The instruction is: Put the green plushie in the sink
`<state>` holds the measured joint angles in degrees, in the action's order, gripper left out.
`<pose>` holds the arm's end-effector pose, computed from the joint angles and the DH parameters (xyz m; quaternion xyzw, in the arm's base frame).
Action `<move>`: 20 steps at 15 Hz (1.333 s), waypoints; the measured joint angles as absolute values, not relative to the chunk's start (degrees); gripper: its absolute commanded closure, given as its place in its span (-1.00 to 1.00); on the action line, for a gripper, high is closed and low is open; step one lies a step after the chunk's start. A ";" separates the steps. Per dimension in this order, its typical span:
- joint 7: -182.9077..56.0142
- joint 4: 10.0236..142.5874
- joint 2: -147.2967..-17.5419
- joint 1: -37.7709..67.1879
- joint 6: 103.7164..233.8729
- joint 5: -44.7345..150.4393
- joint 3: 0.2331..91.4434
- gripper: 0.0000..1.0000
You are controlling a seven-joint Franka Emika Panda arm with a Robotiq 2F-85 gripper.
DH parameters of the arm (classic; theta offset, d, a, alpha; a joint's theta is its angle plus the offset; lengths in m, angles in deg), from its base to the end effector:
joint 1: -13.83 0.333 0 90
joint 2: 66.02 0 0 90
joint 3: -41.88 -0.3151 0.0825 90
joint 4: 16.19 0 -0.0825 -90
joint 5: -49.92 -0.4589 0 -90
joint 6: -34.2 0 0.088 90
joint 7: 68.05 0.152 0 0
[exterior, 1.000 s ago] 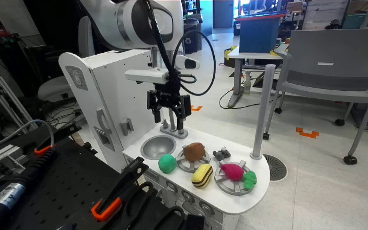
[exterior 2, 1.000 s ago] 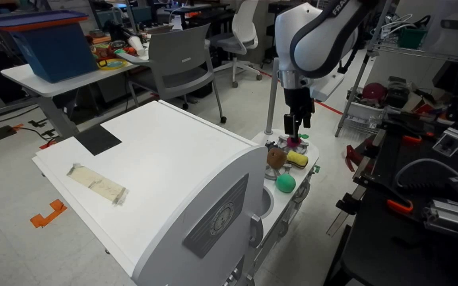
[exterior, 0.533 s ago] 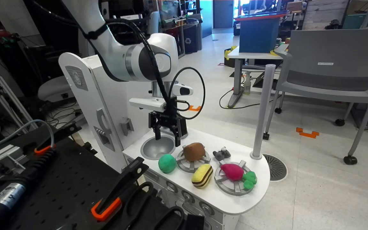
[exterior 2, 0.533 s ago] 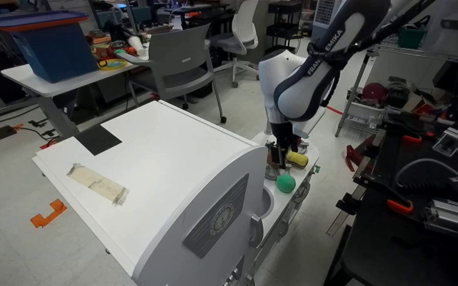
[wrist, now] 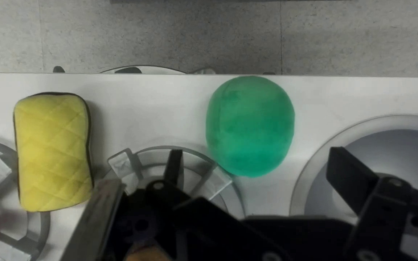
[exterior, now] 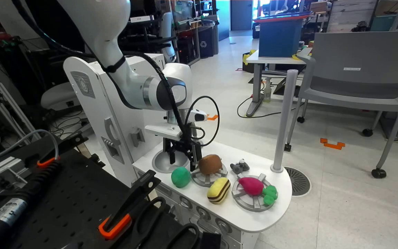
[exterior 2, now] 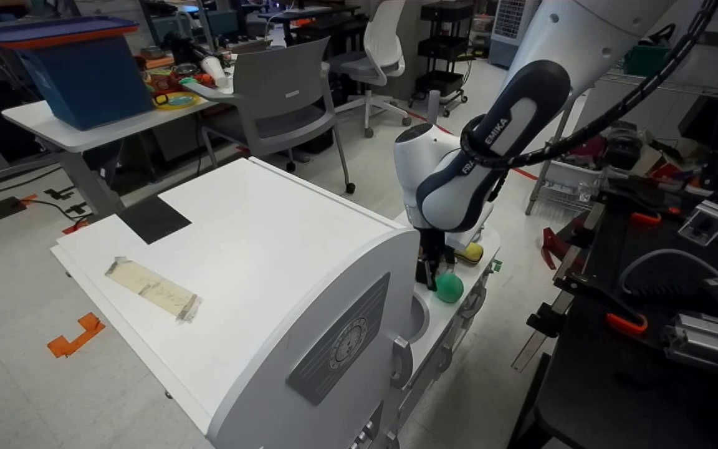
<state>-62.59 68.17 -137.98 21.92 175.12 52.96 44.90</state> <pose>0.6284 0.0503 -0.2039 0.9896 0.0339 -0.1292 0.0531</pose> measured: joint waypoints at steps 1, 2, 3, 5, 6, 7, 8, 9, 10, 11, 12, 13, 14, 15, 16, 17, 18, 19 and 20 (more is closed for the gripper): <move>-62.50 66.85 -139.28 22.00 175.12 52.96 44.90 -0.31; -62.35 65.59 -140.55 22.09 175.12 52.96 44.91 -0.11; -62.20 64.40 -141.77 22.22 175.13 52.96 44.91 0.02; -61.85 62.62 -143.77 22.54 175.15 53.00 45.18 0.30; -61.80 62.11 -144.43 22.68 175.15 53.00 45.53 0.43; -61.80 61.91 -144.80 22.68 175.39 53.00 45.76 0.57; -61.81 61.98 -144.74 22.68 175.48 53.01 45.94 0.67; -61.93 62.40 -144.50 22.57 175.98 53.00 45.98 0.71; -62.15 63.11 -144.21 22.38 176.93 52.98 45.86 0.72; -62.25 64.03 -143.82 22.20 178.07 52.96 45.71 0.80; -62.39 65.03 -143.41 21.99 179.39 52.96 45.66 0.87; -62.70 66.17 -142.94 21.66 180.79 52.96 45.53 0.90; -63.08 67.20 -142.52 21.25 182.11 52.96 45.18 0.86; -63.58 68.19 -142.06 20.72 183.33 52.87 44.25 0.91; -64.18 68.68 -141.63 20.23 185.45 52.77 42.27 0.96; -64.50 68.86 -141.16 20.21 187.69 52.75 40.10 0.93; -64.90 69.06 -140.68 20.38 189.82 52.74 38.04 0.91; -65.61 69.31 -140.19 20.60 191.96 52.74 36.06 0.91; -66.57 69.77 -139.64 20.77 194.26 52.75 34.12 0.91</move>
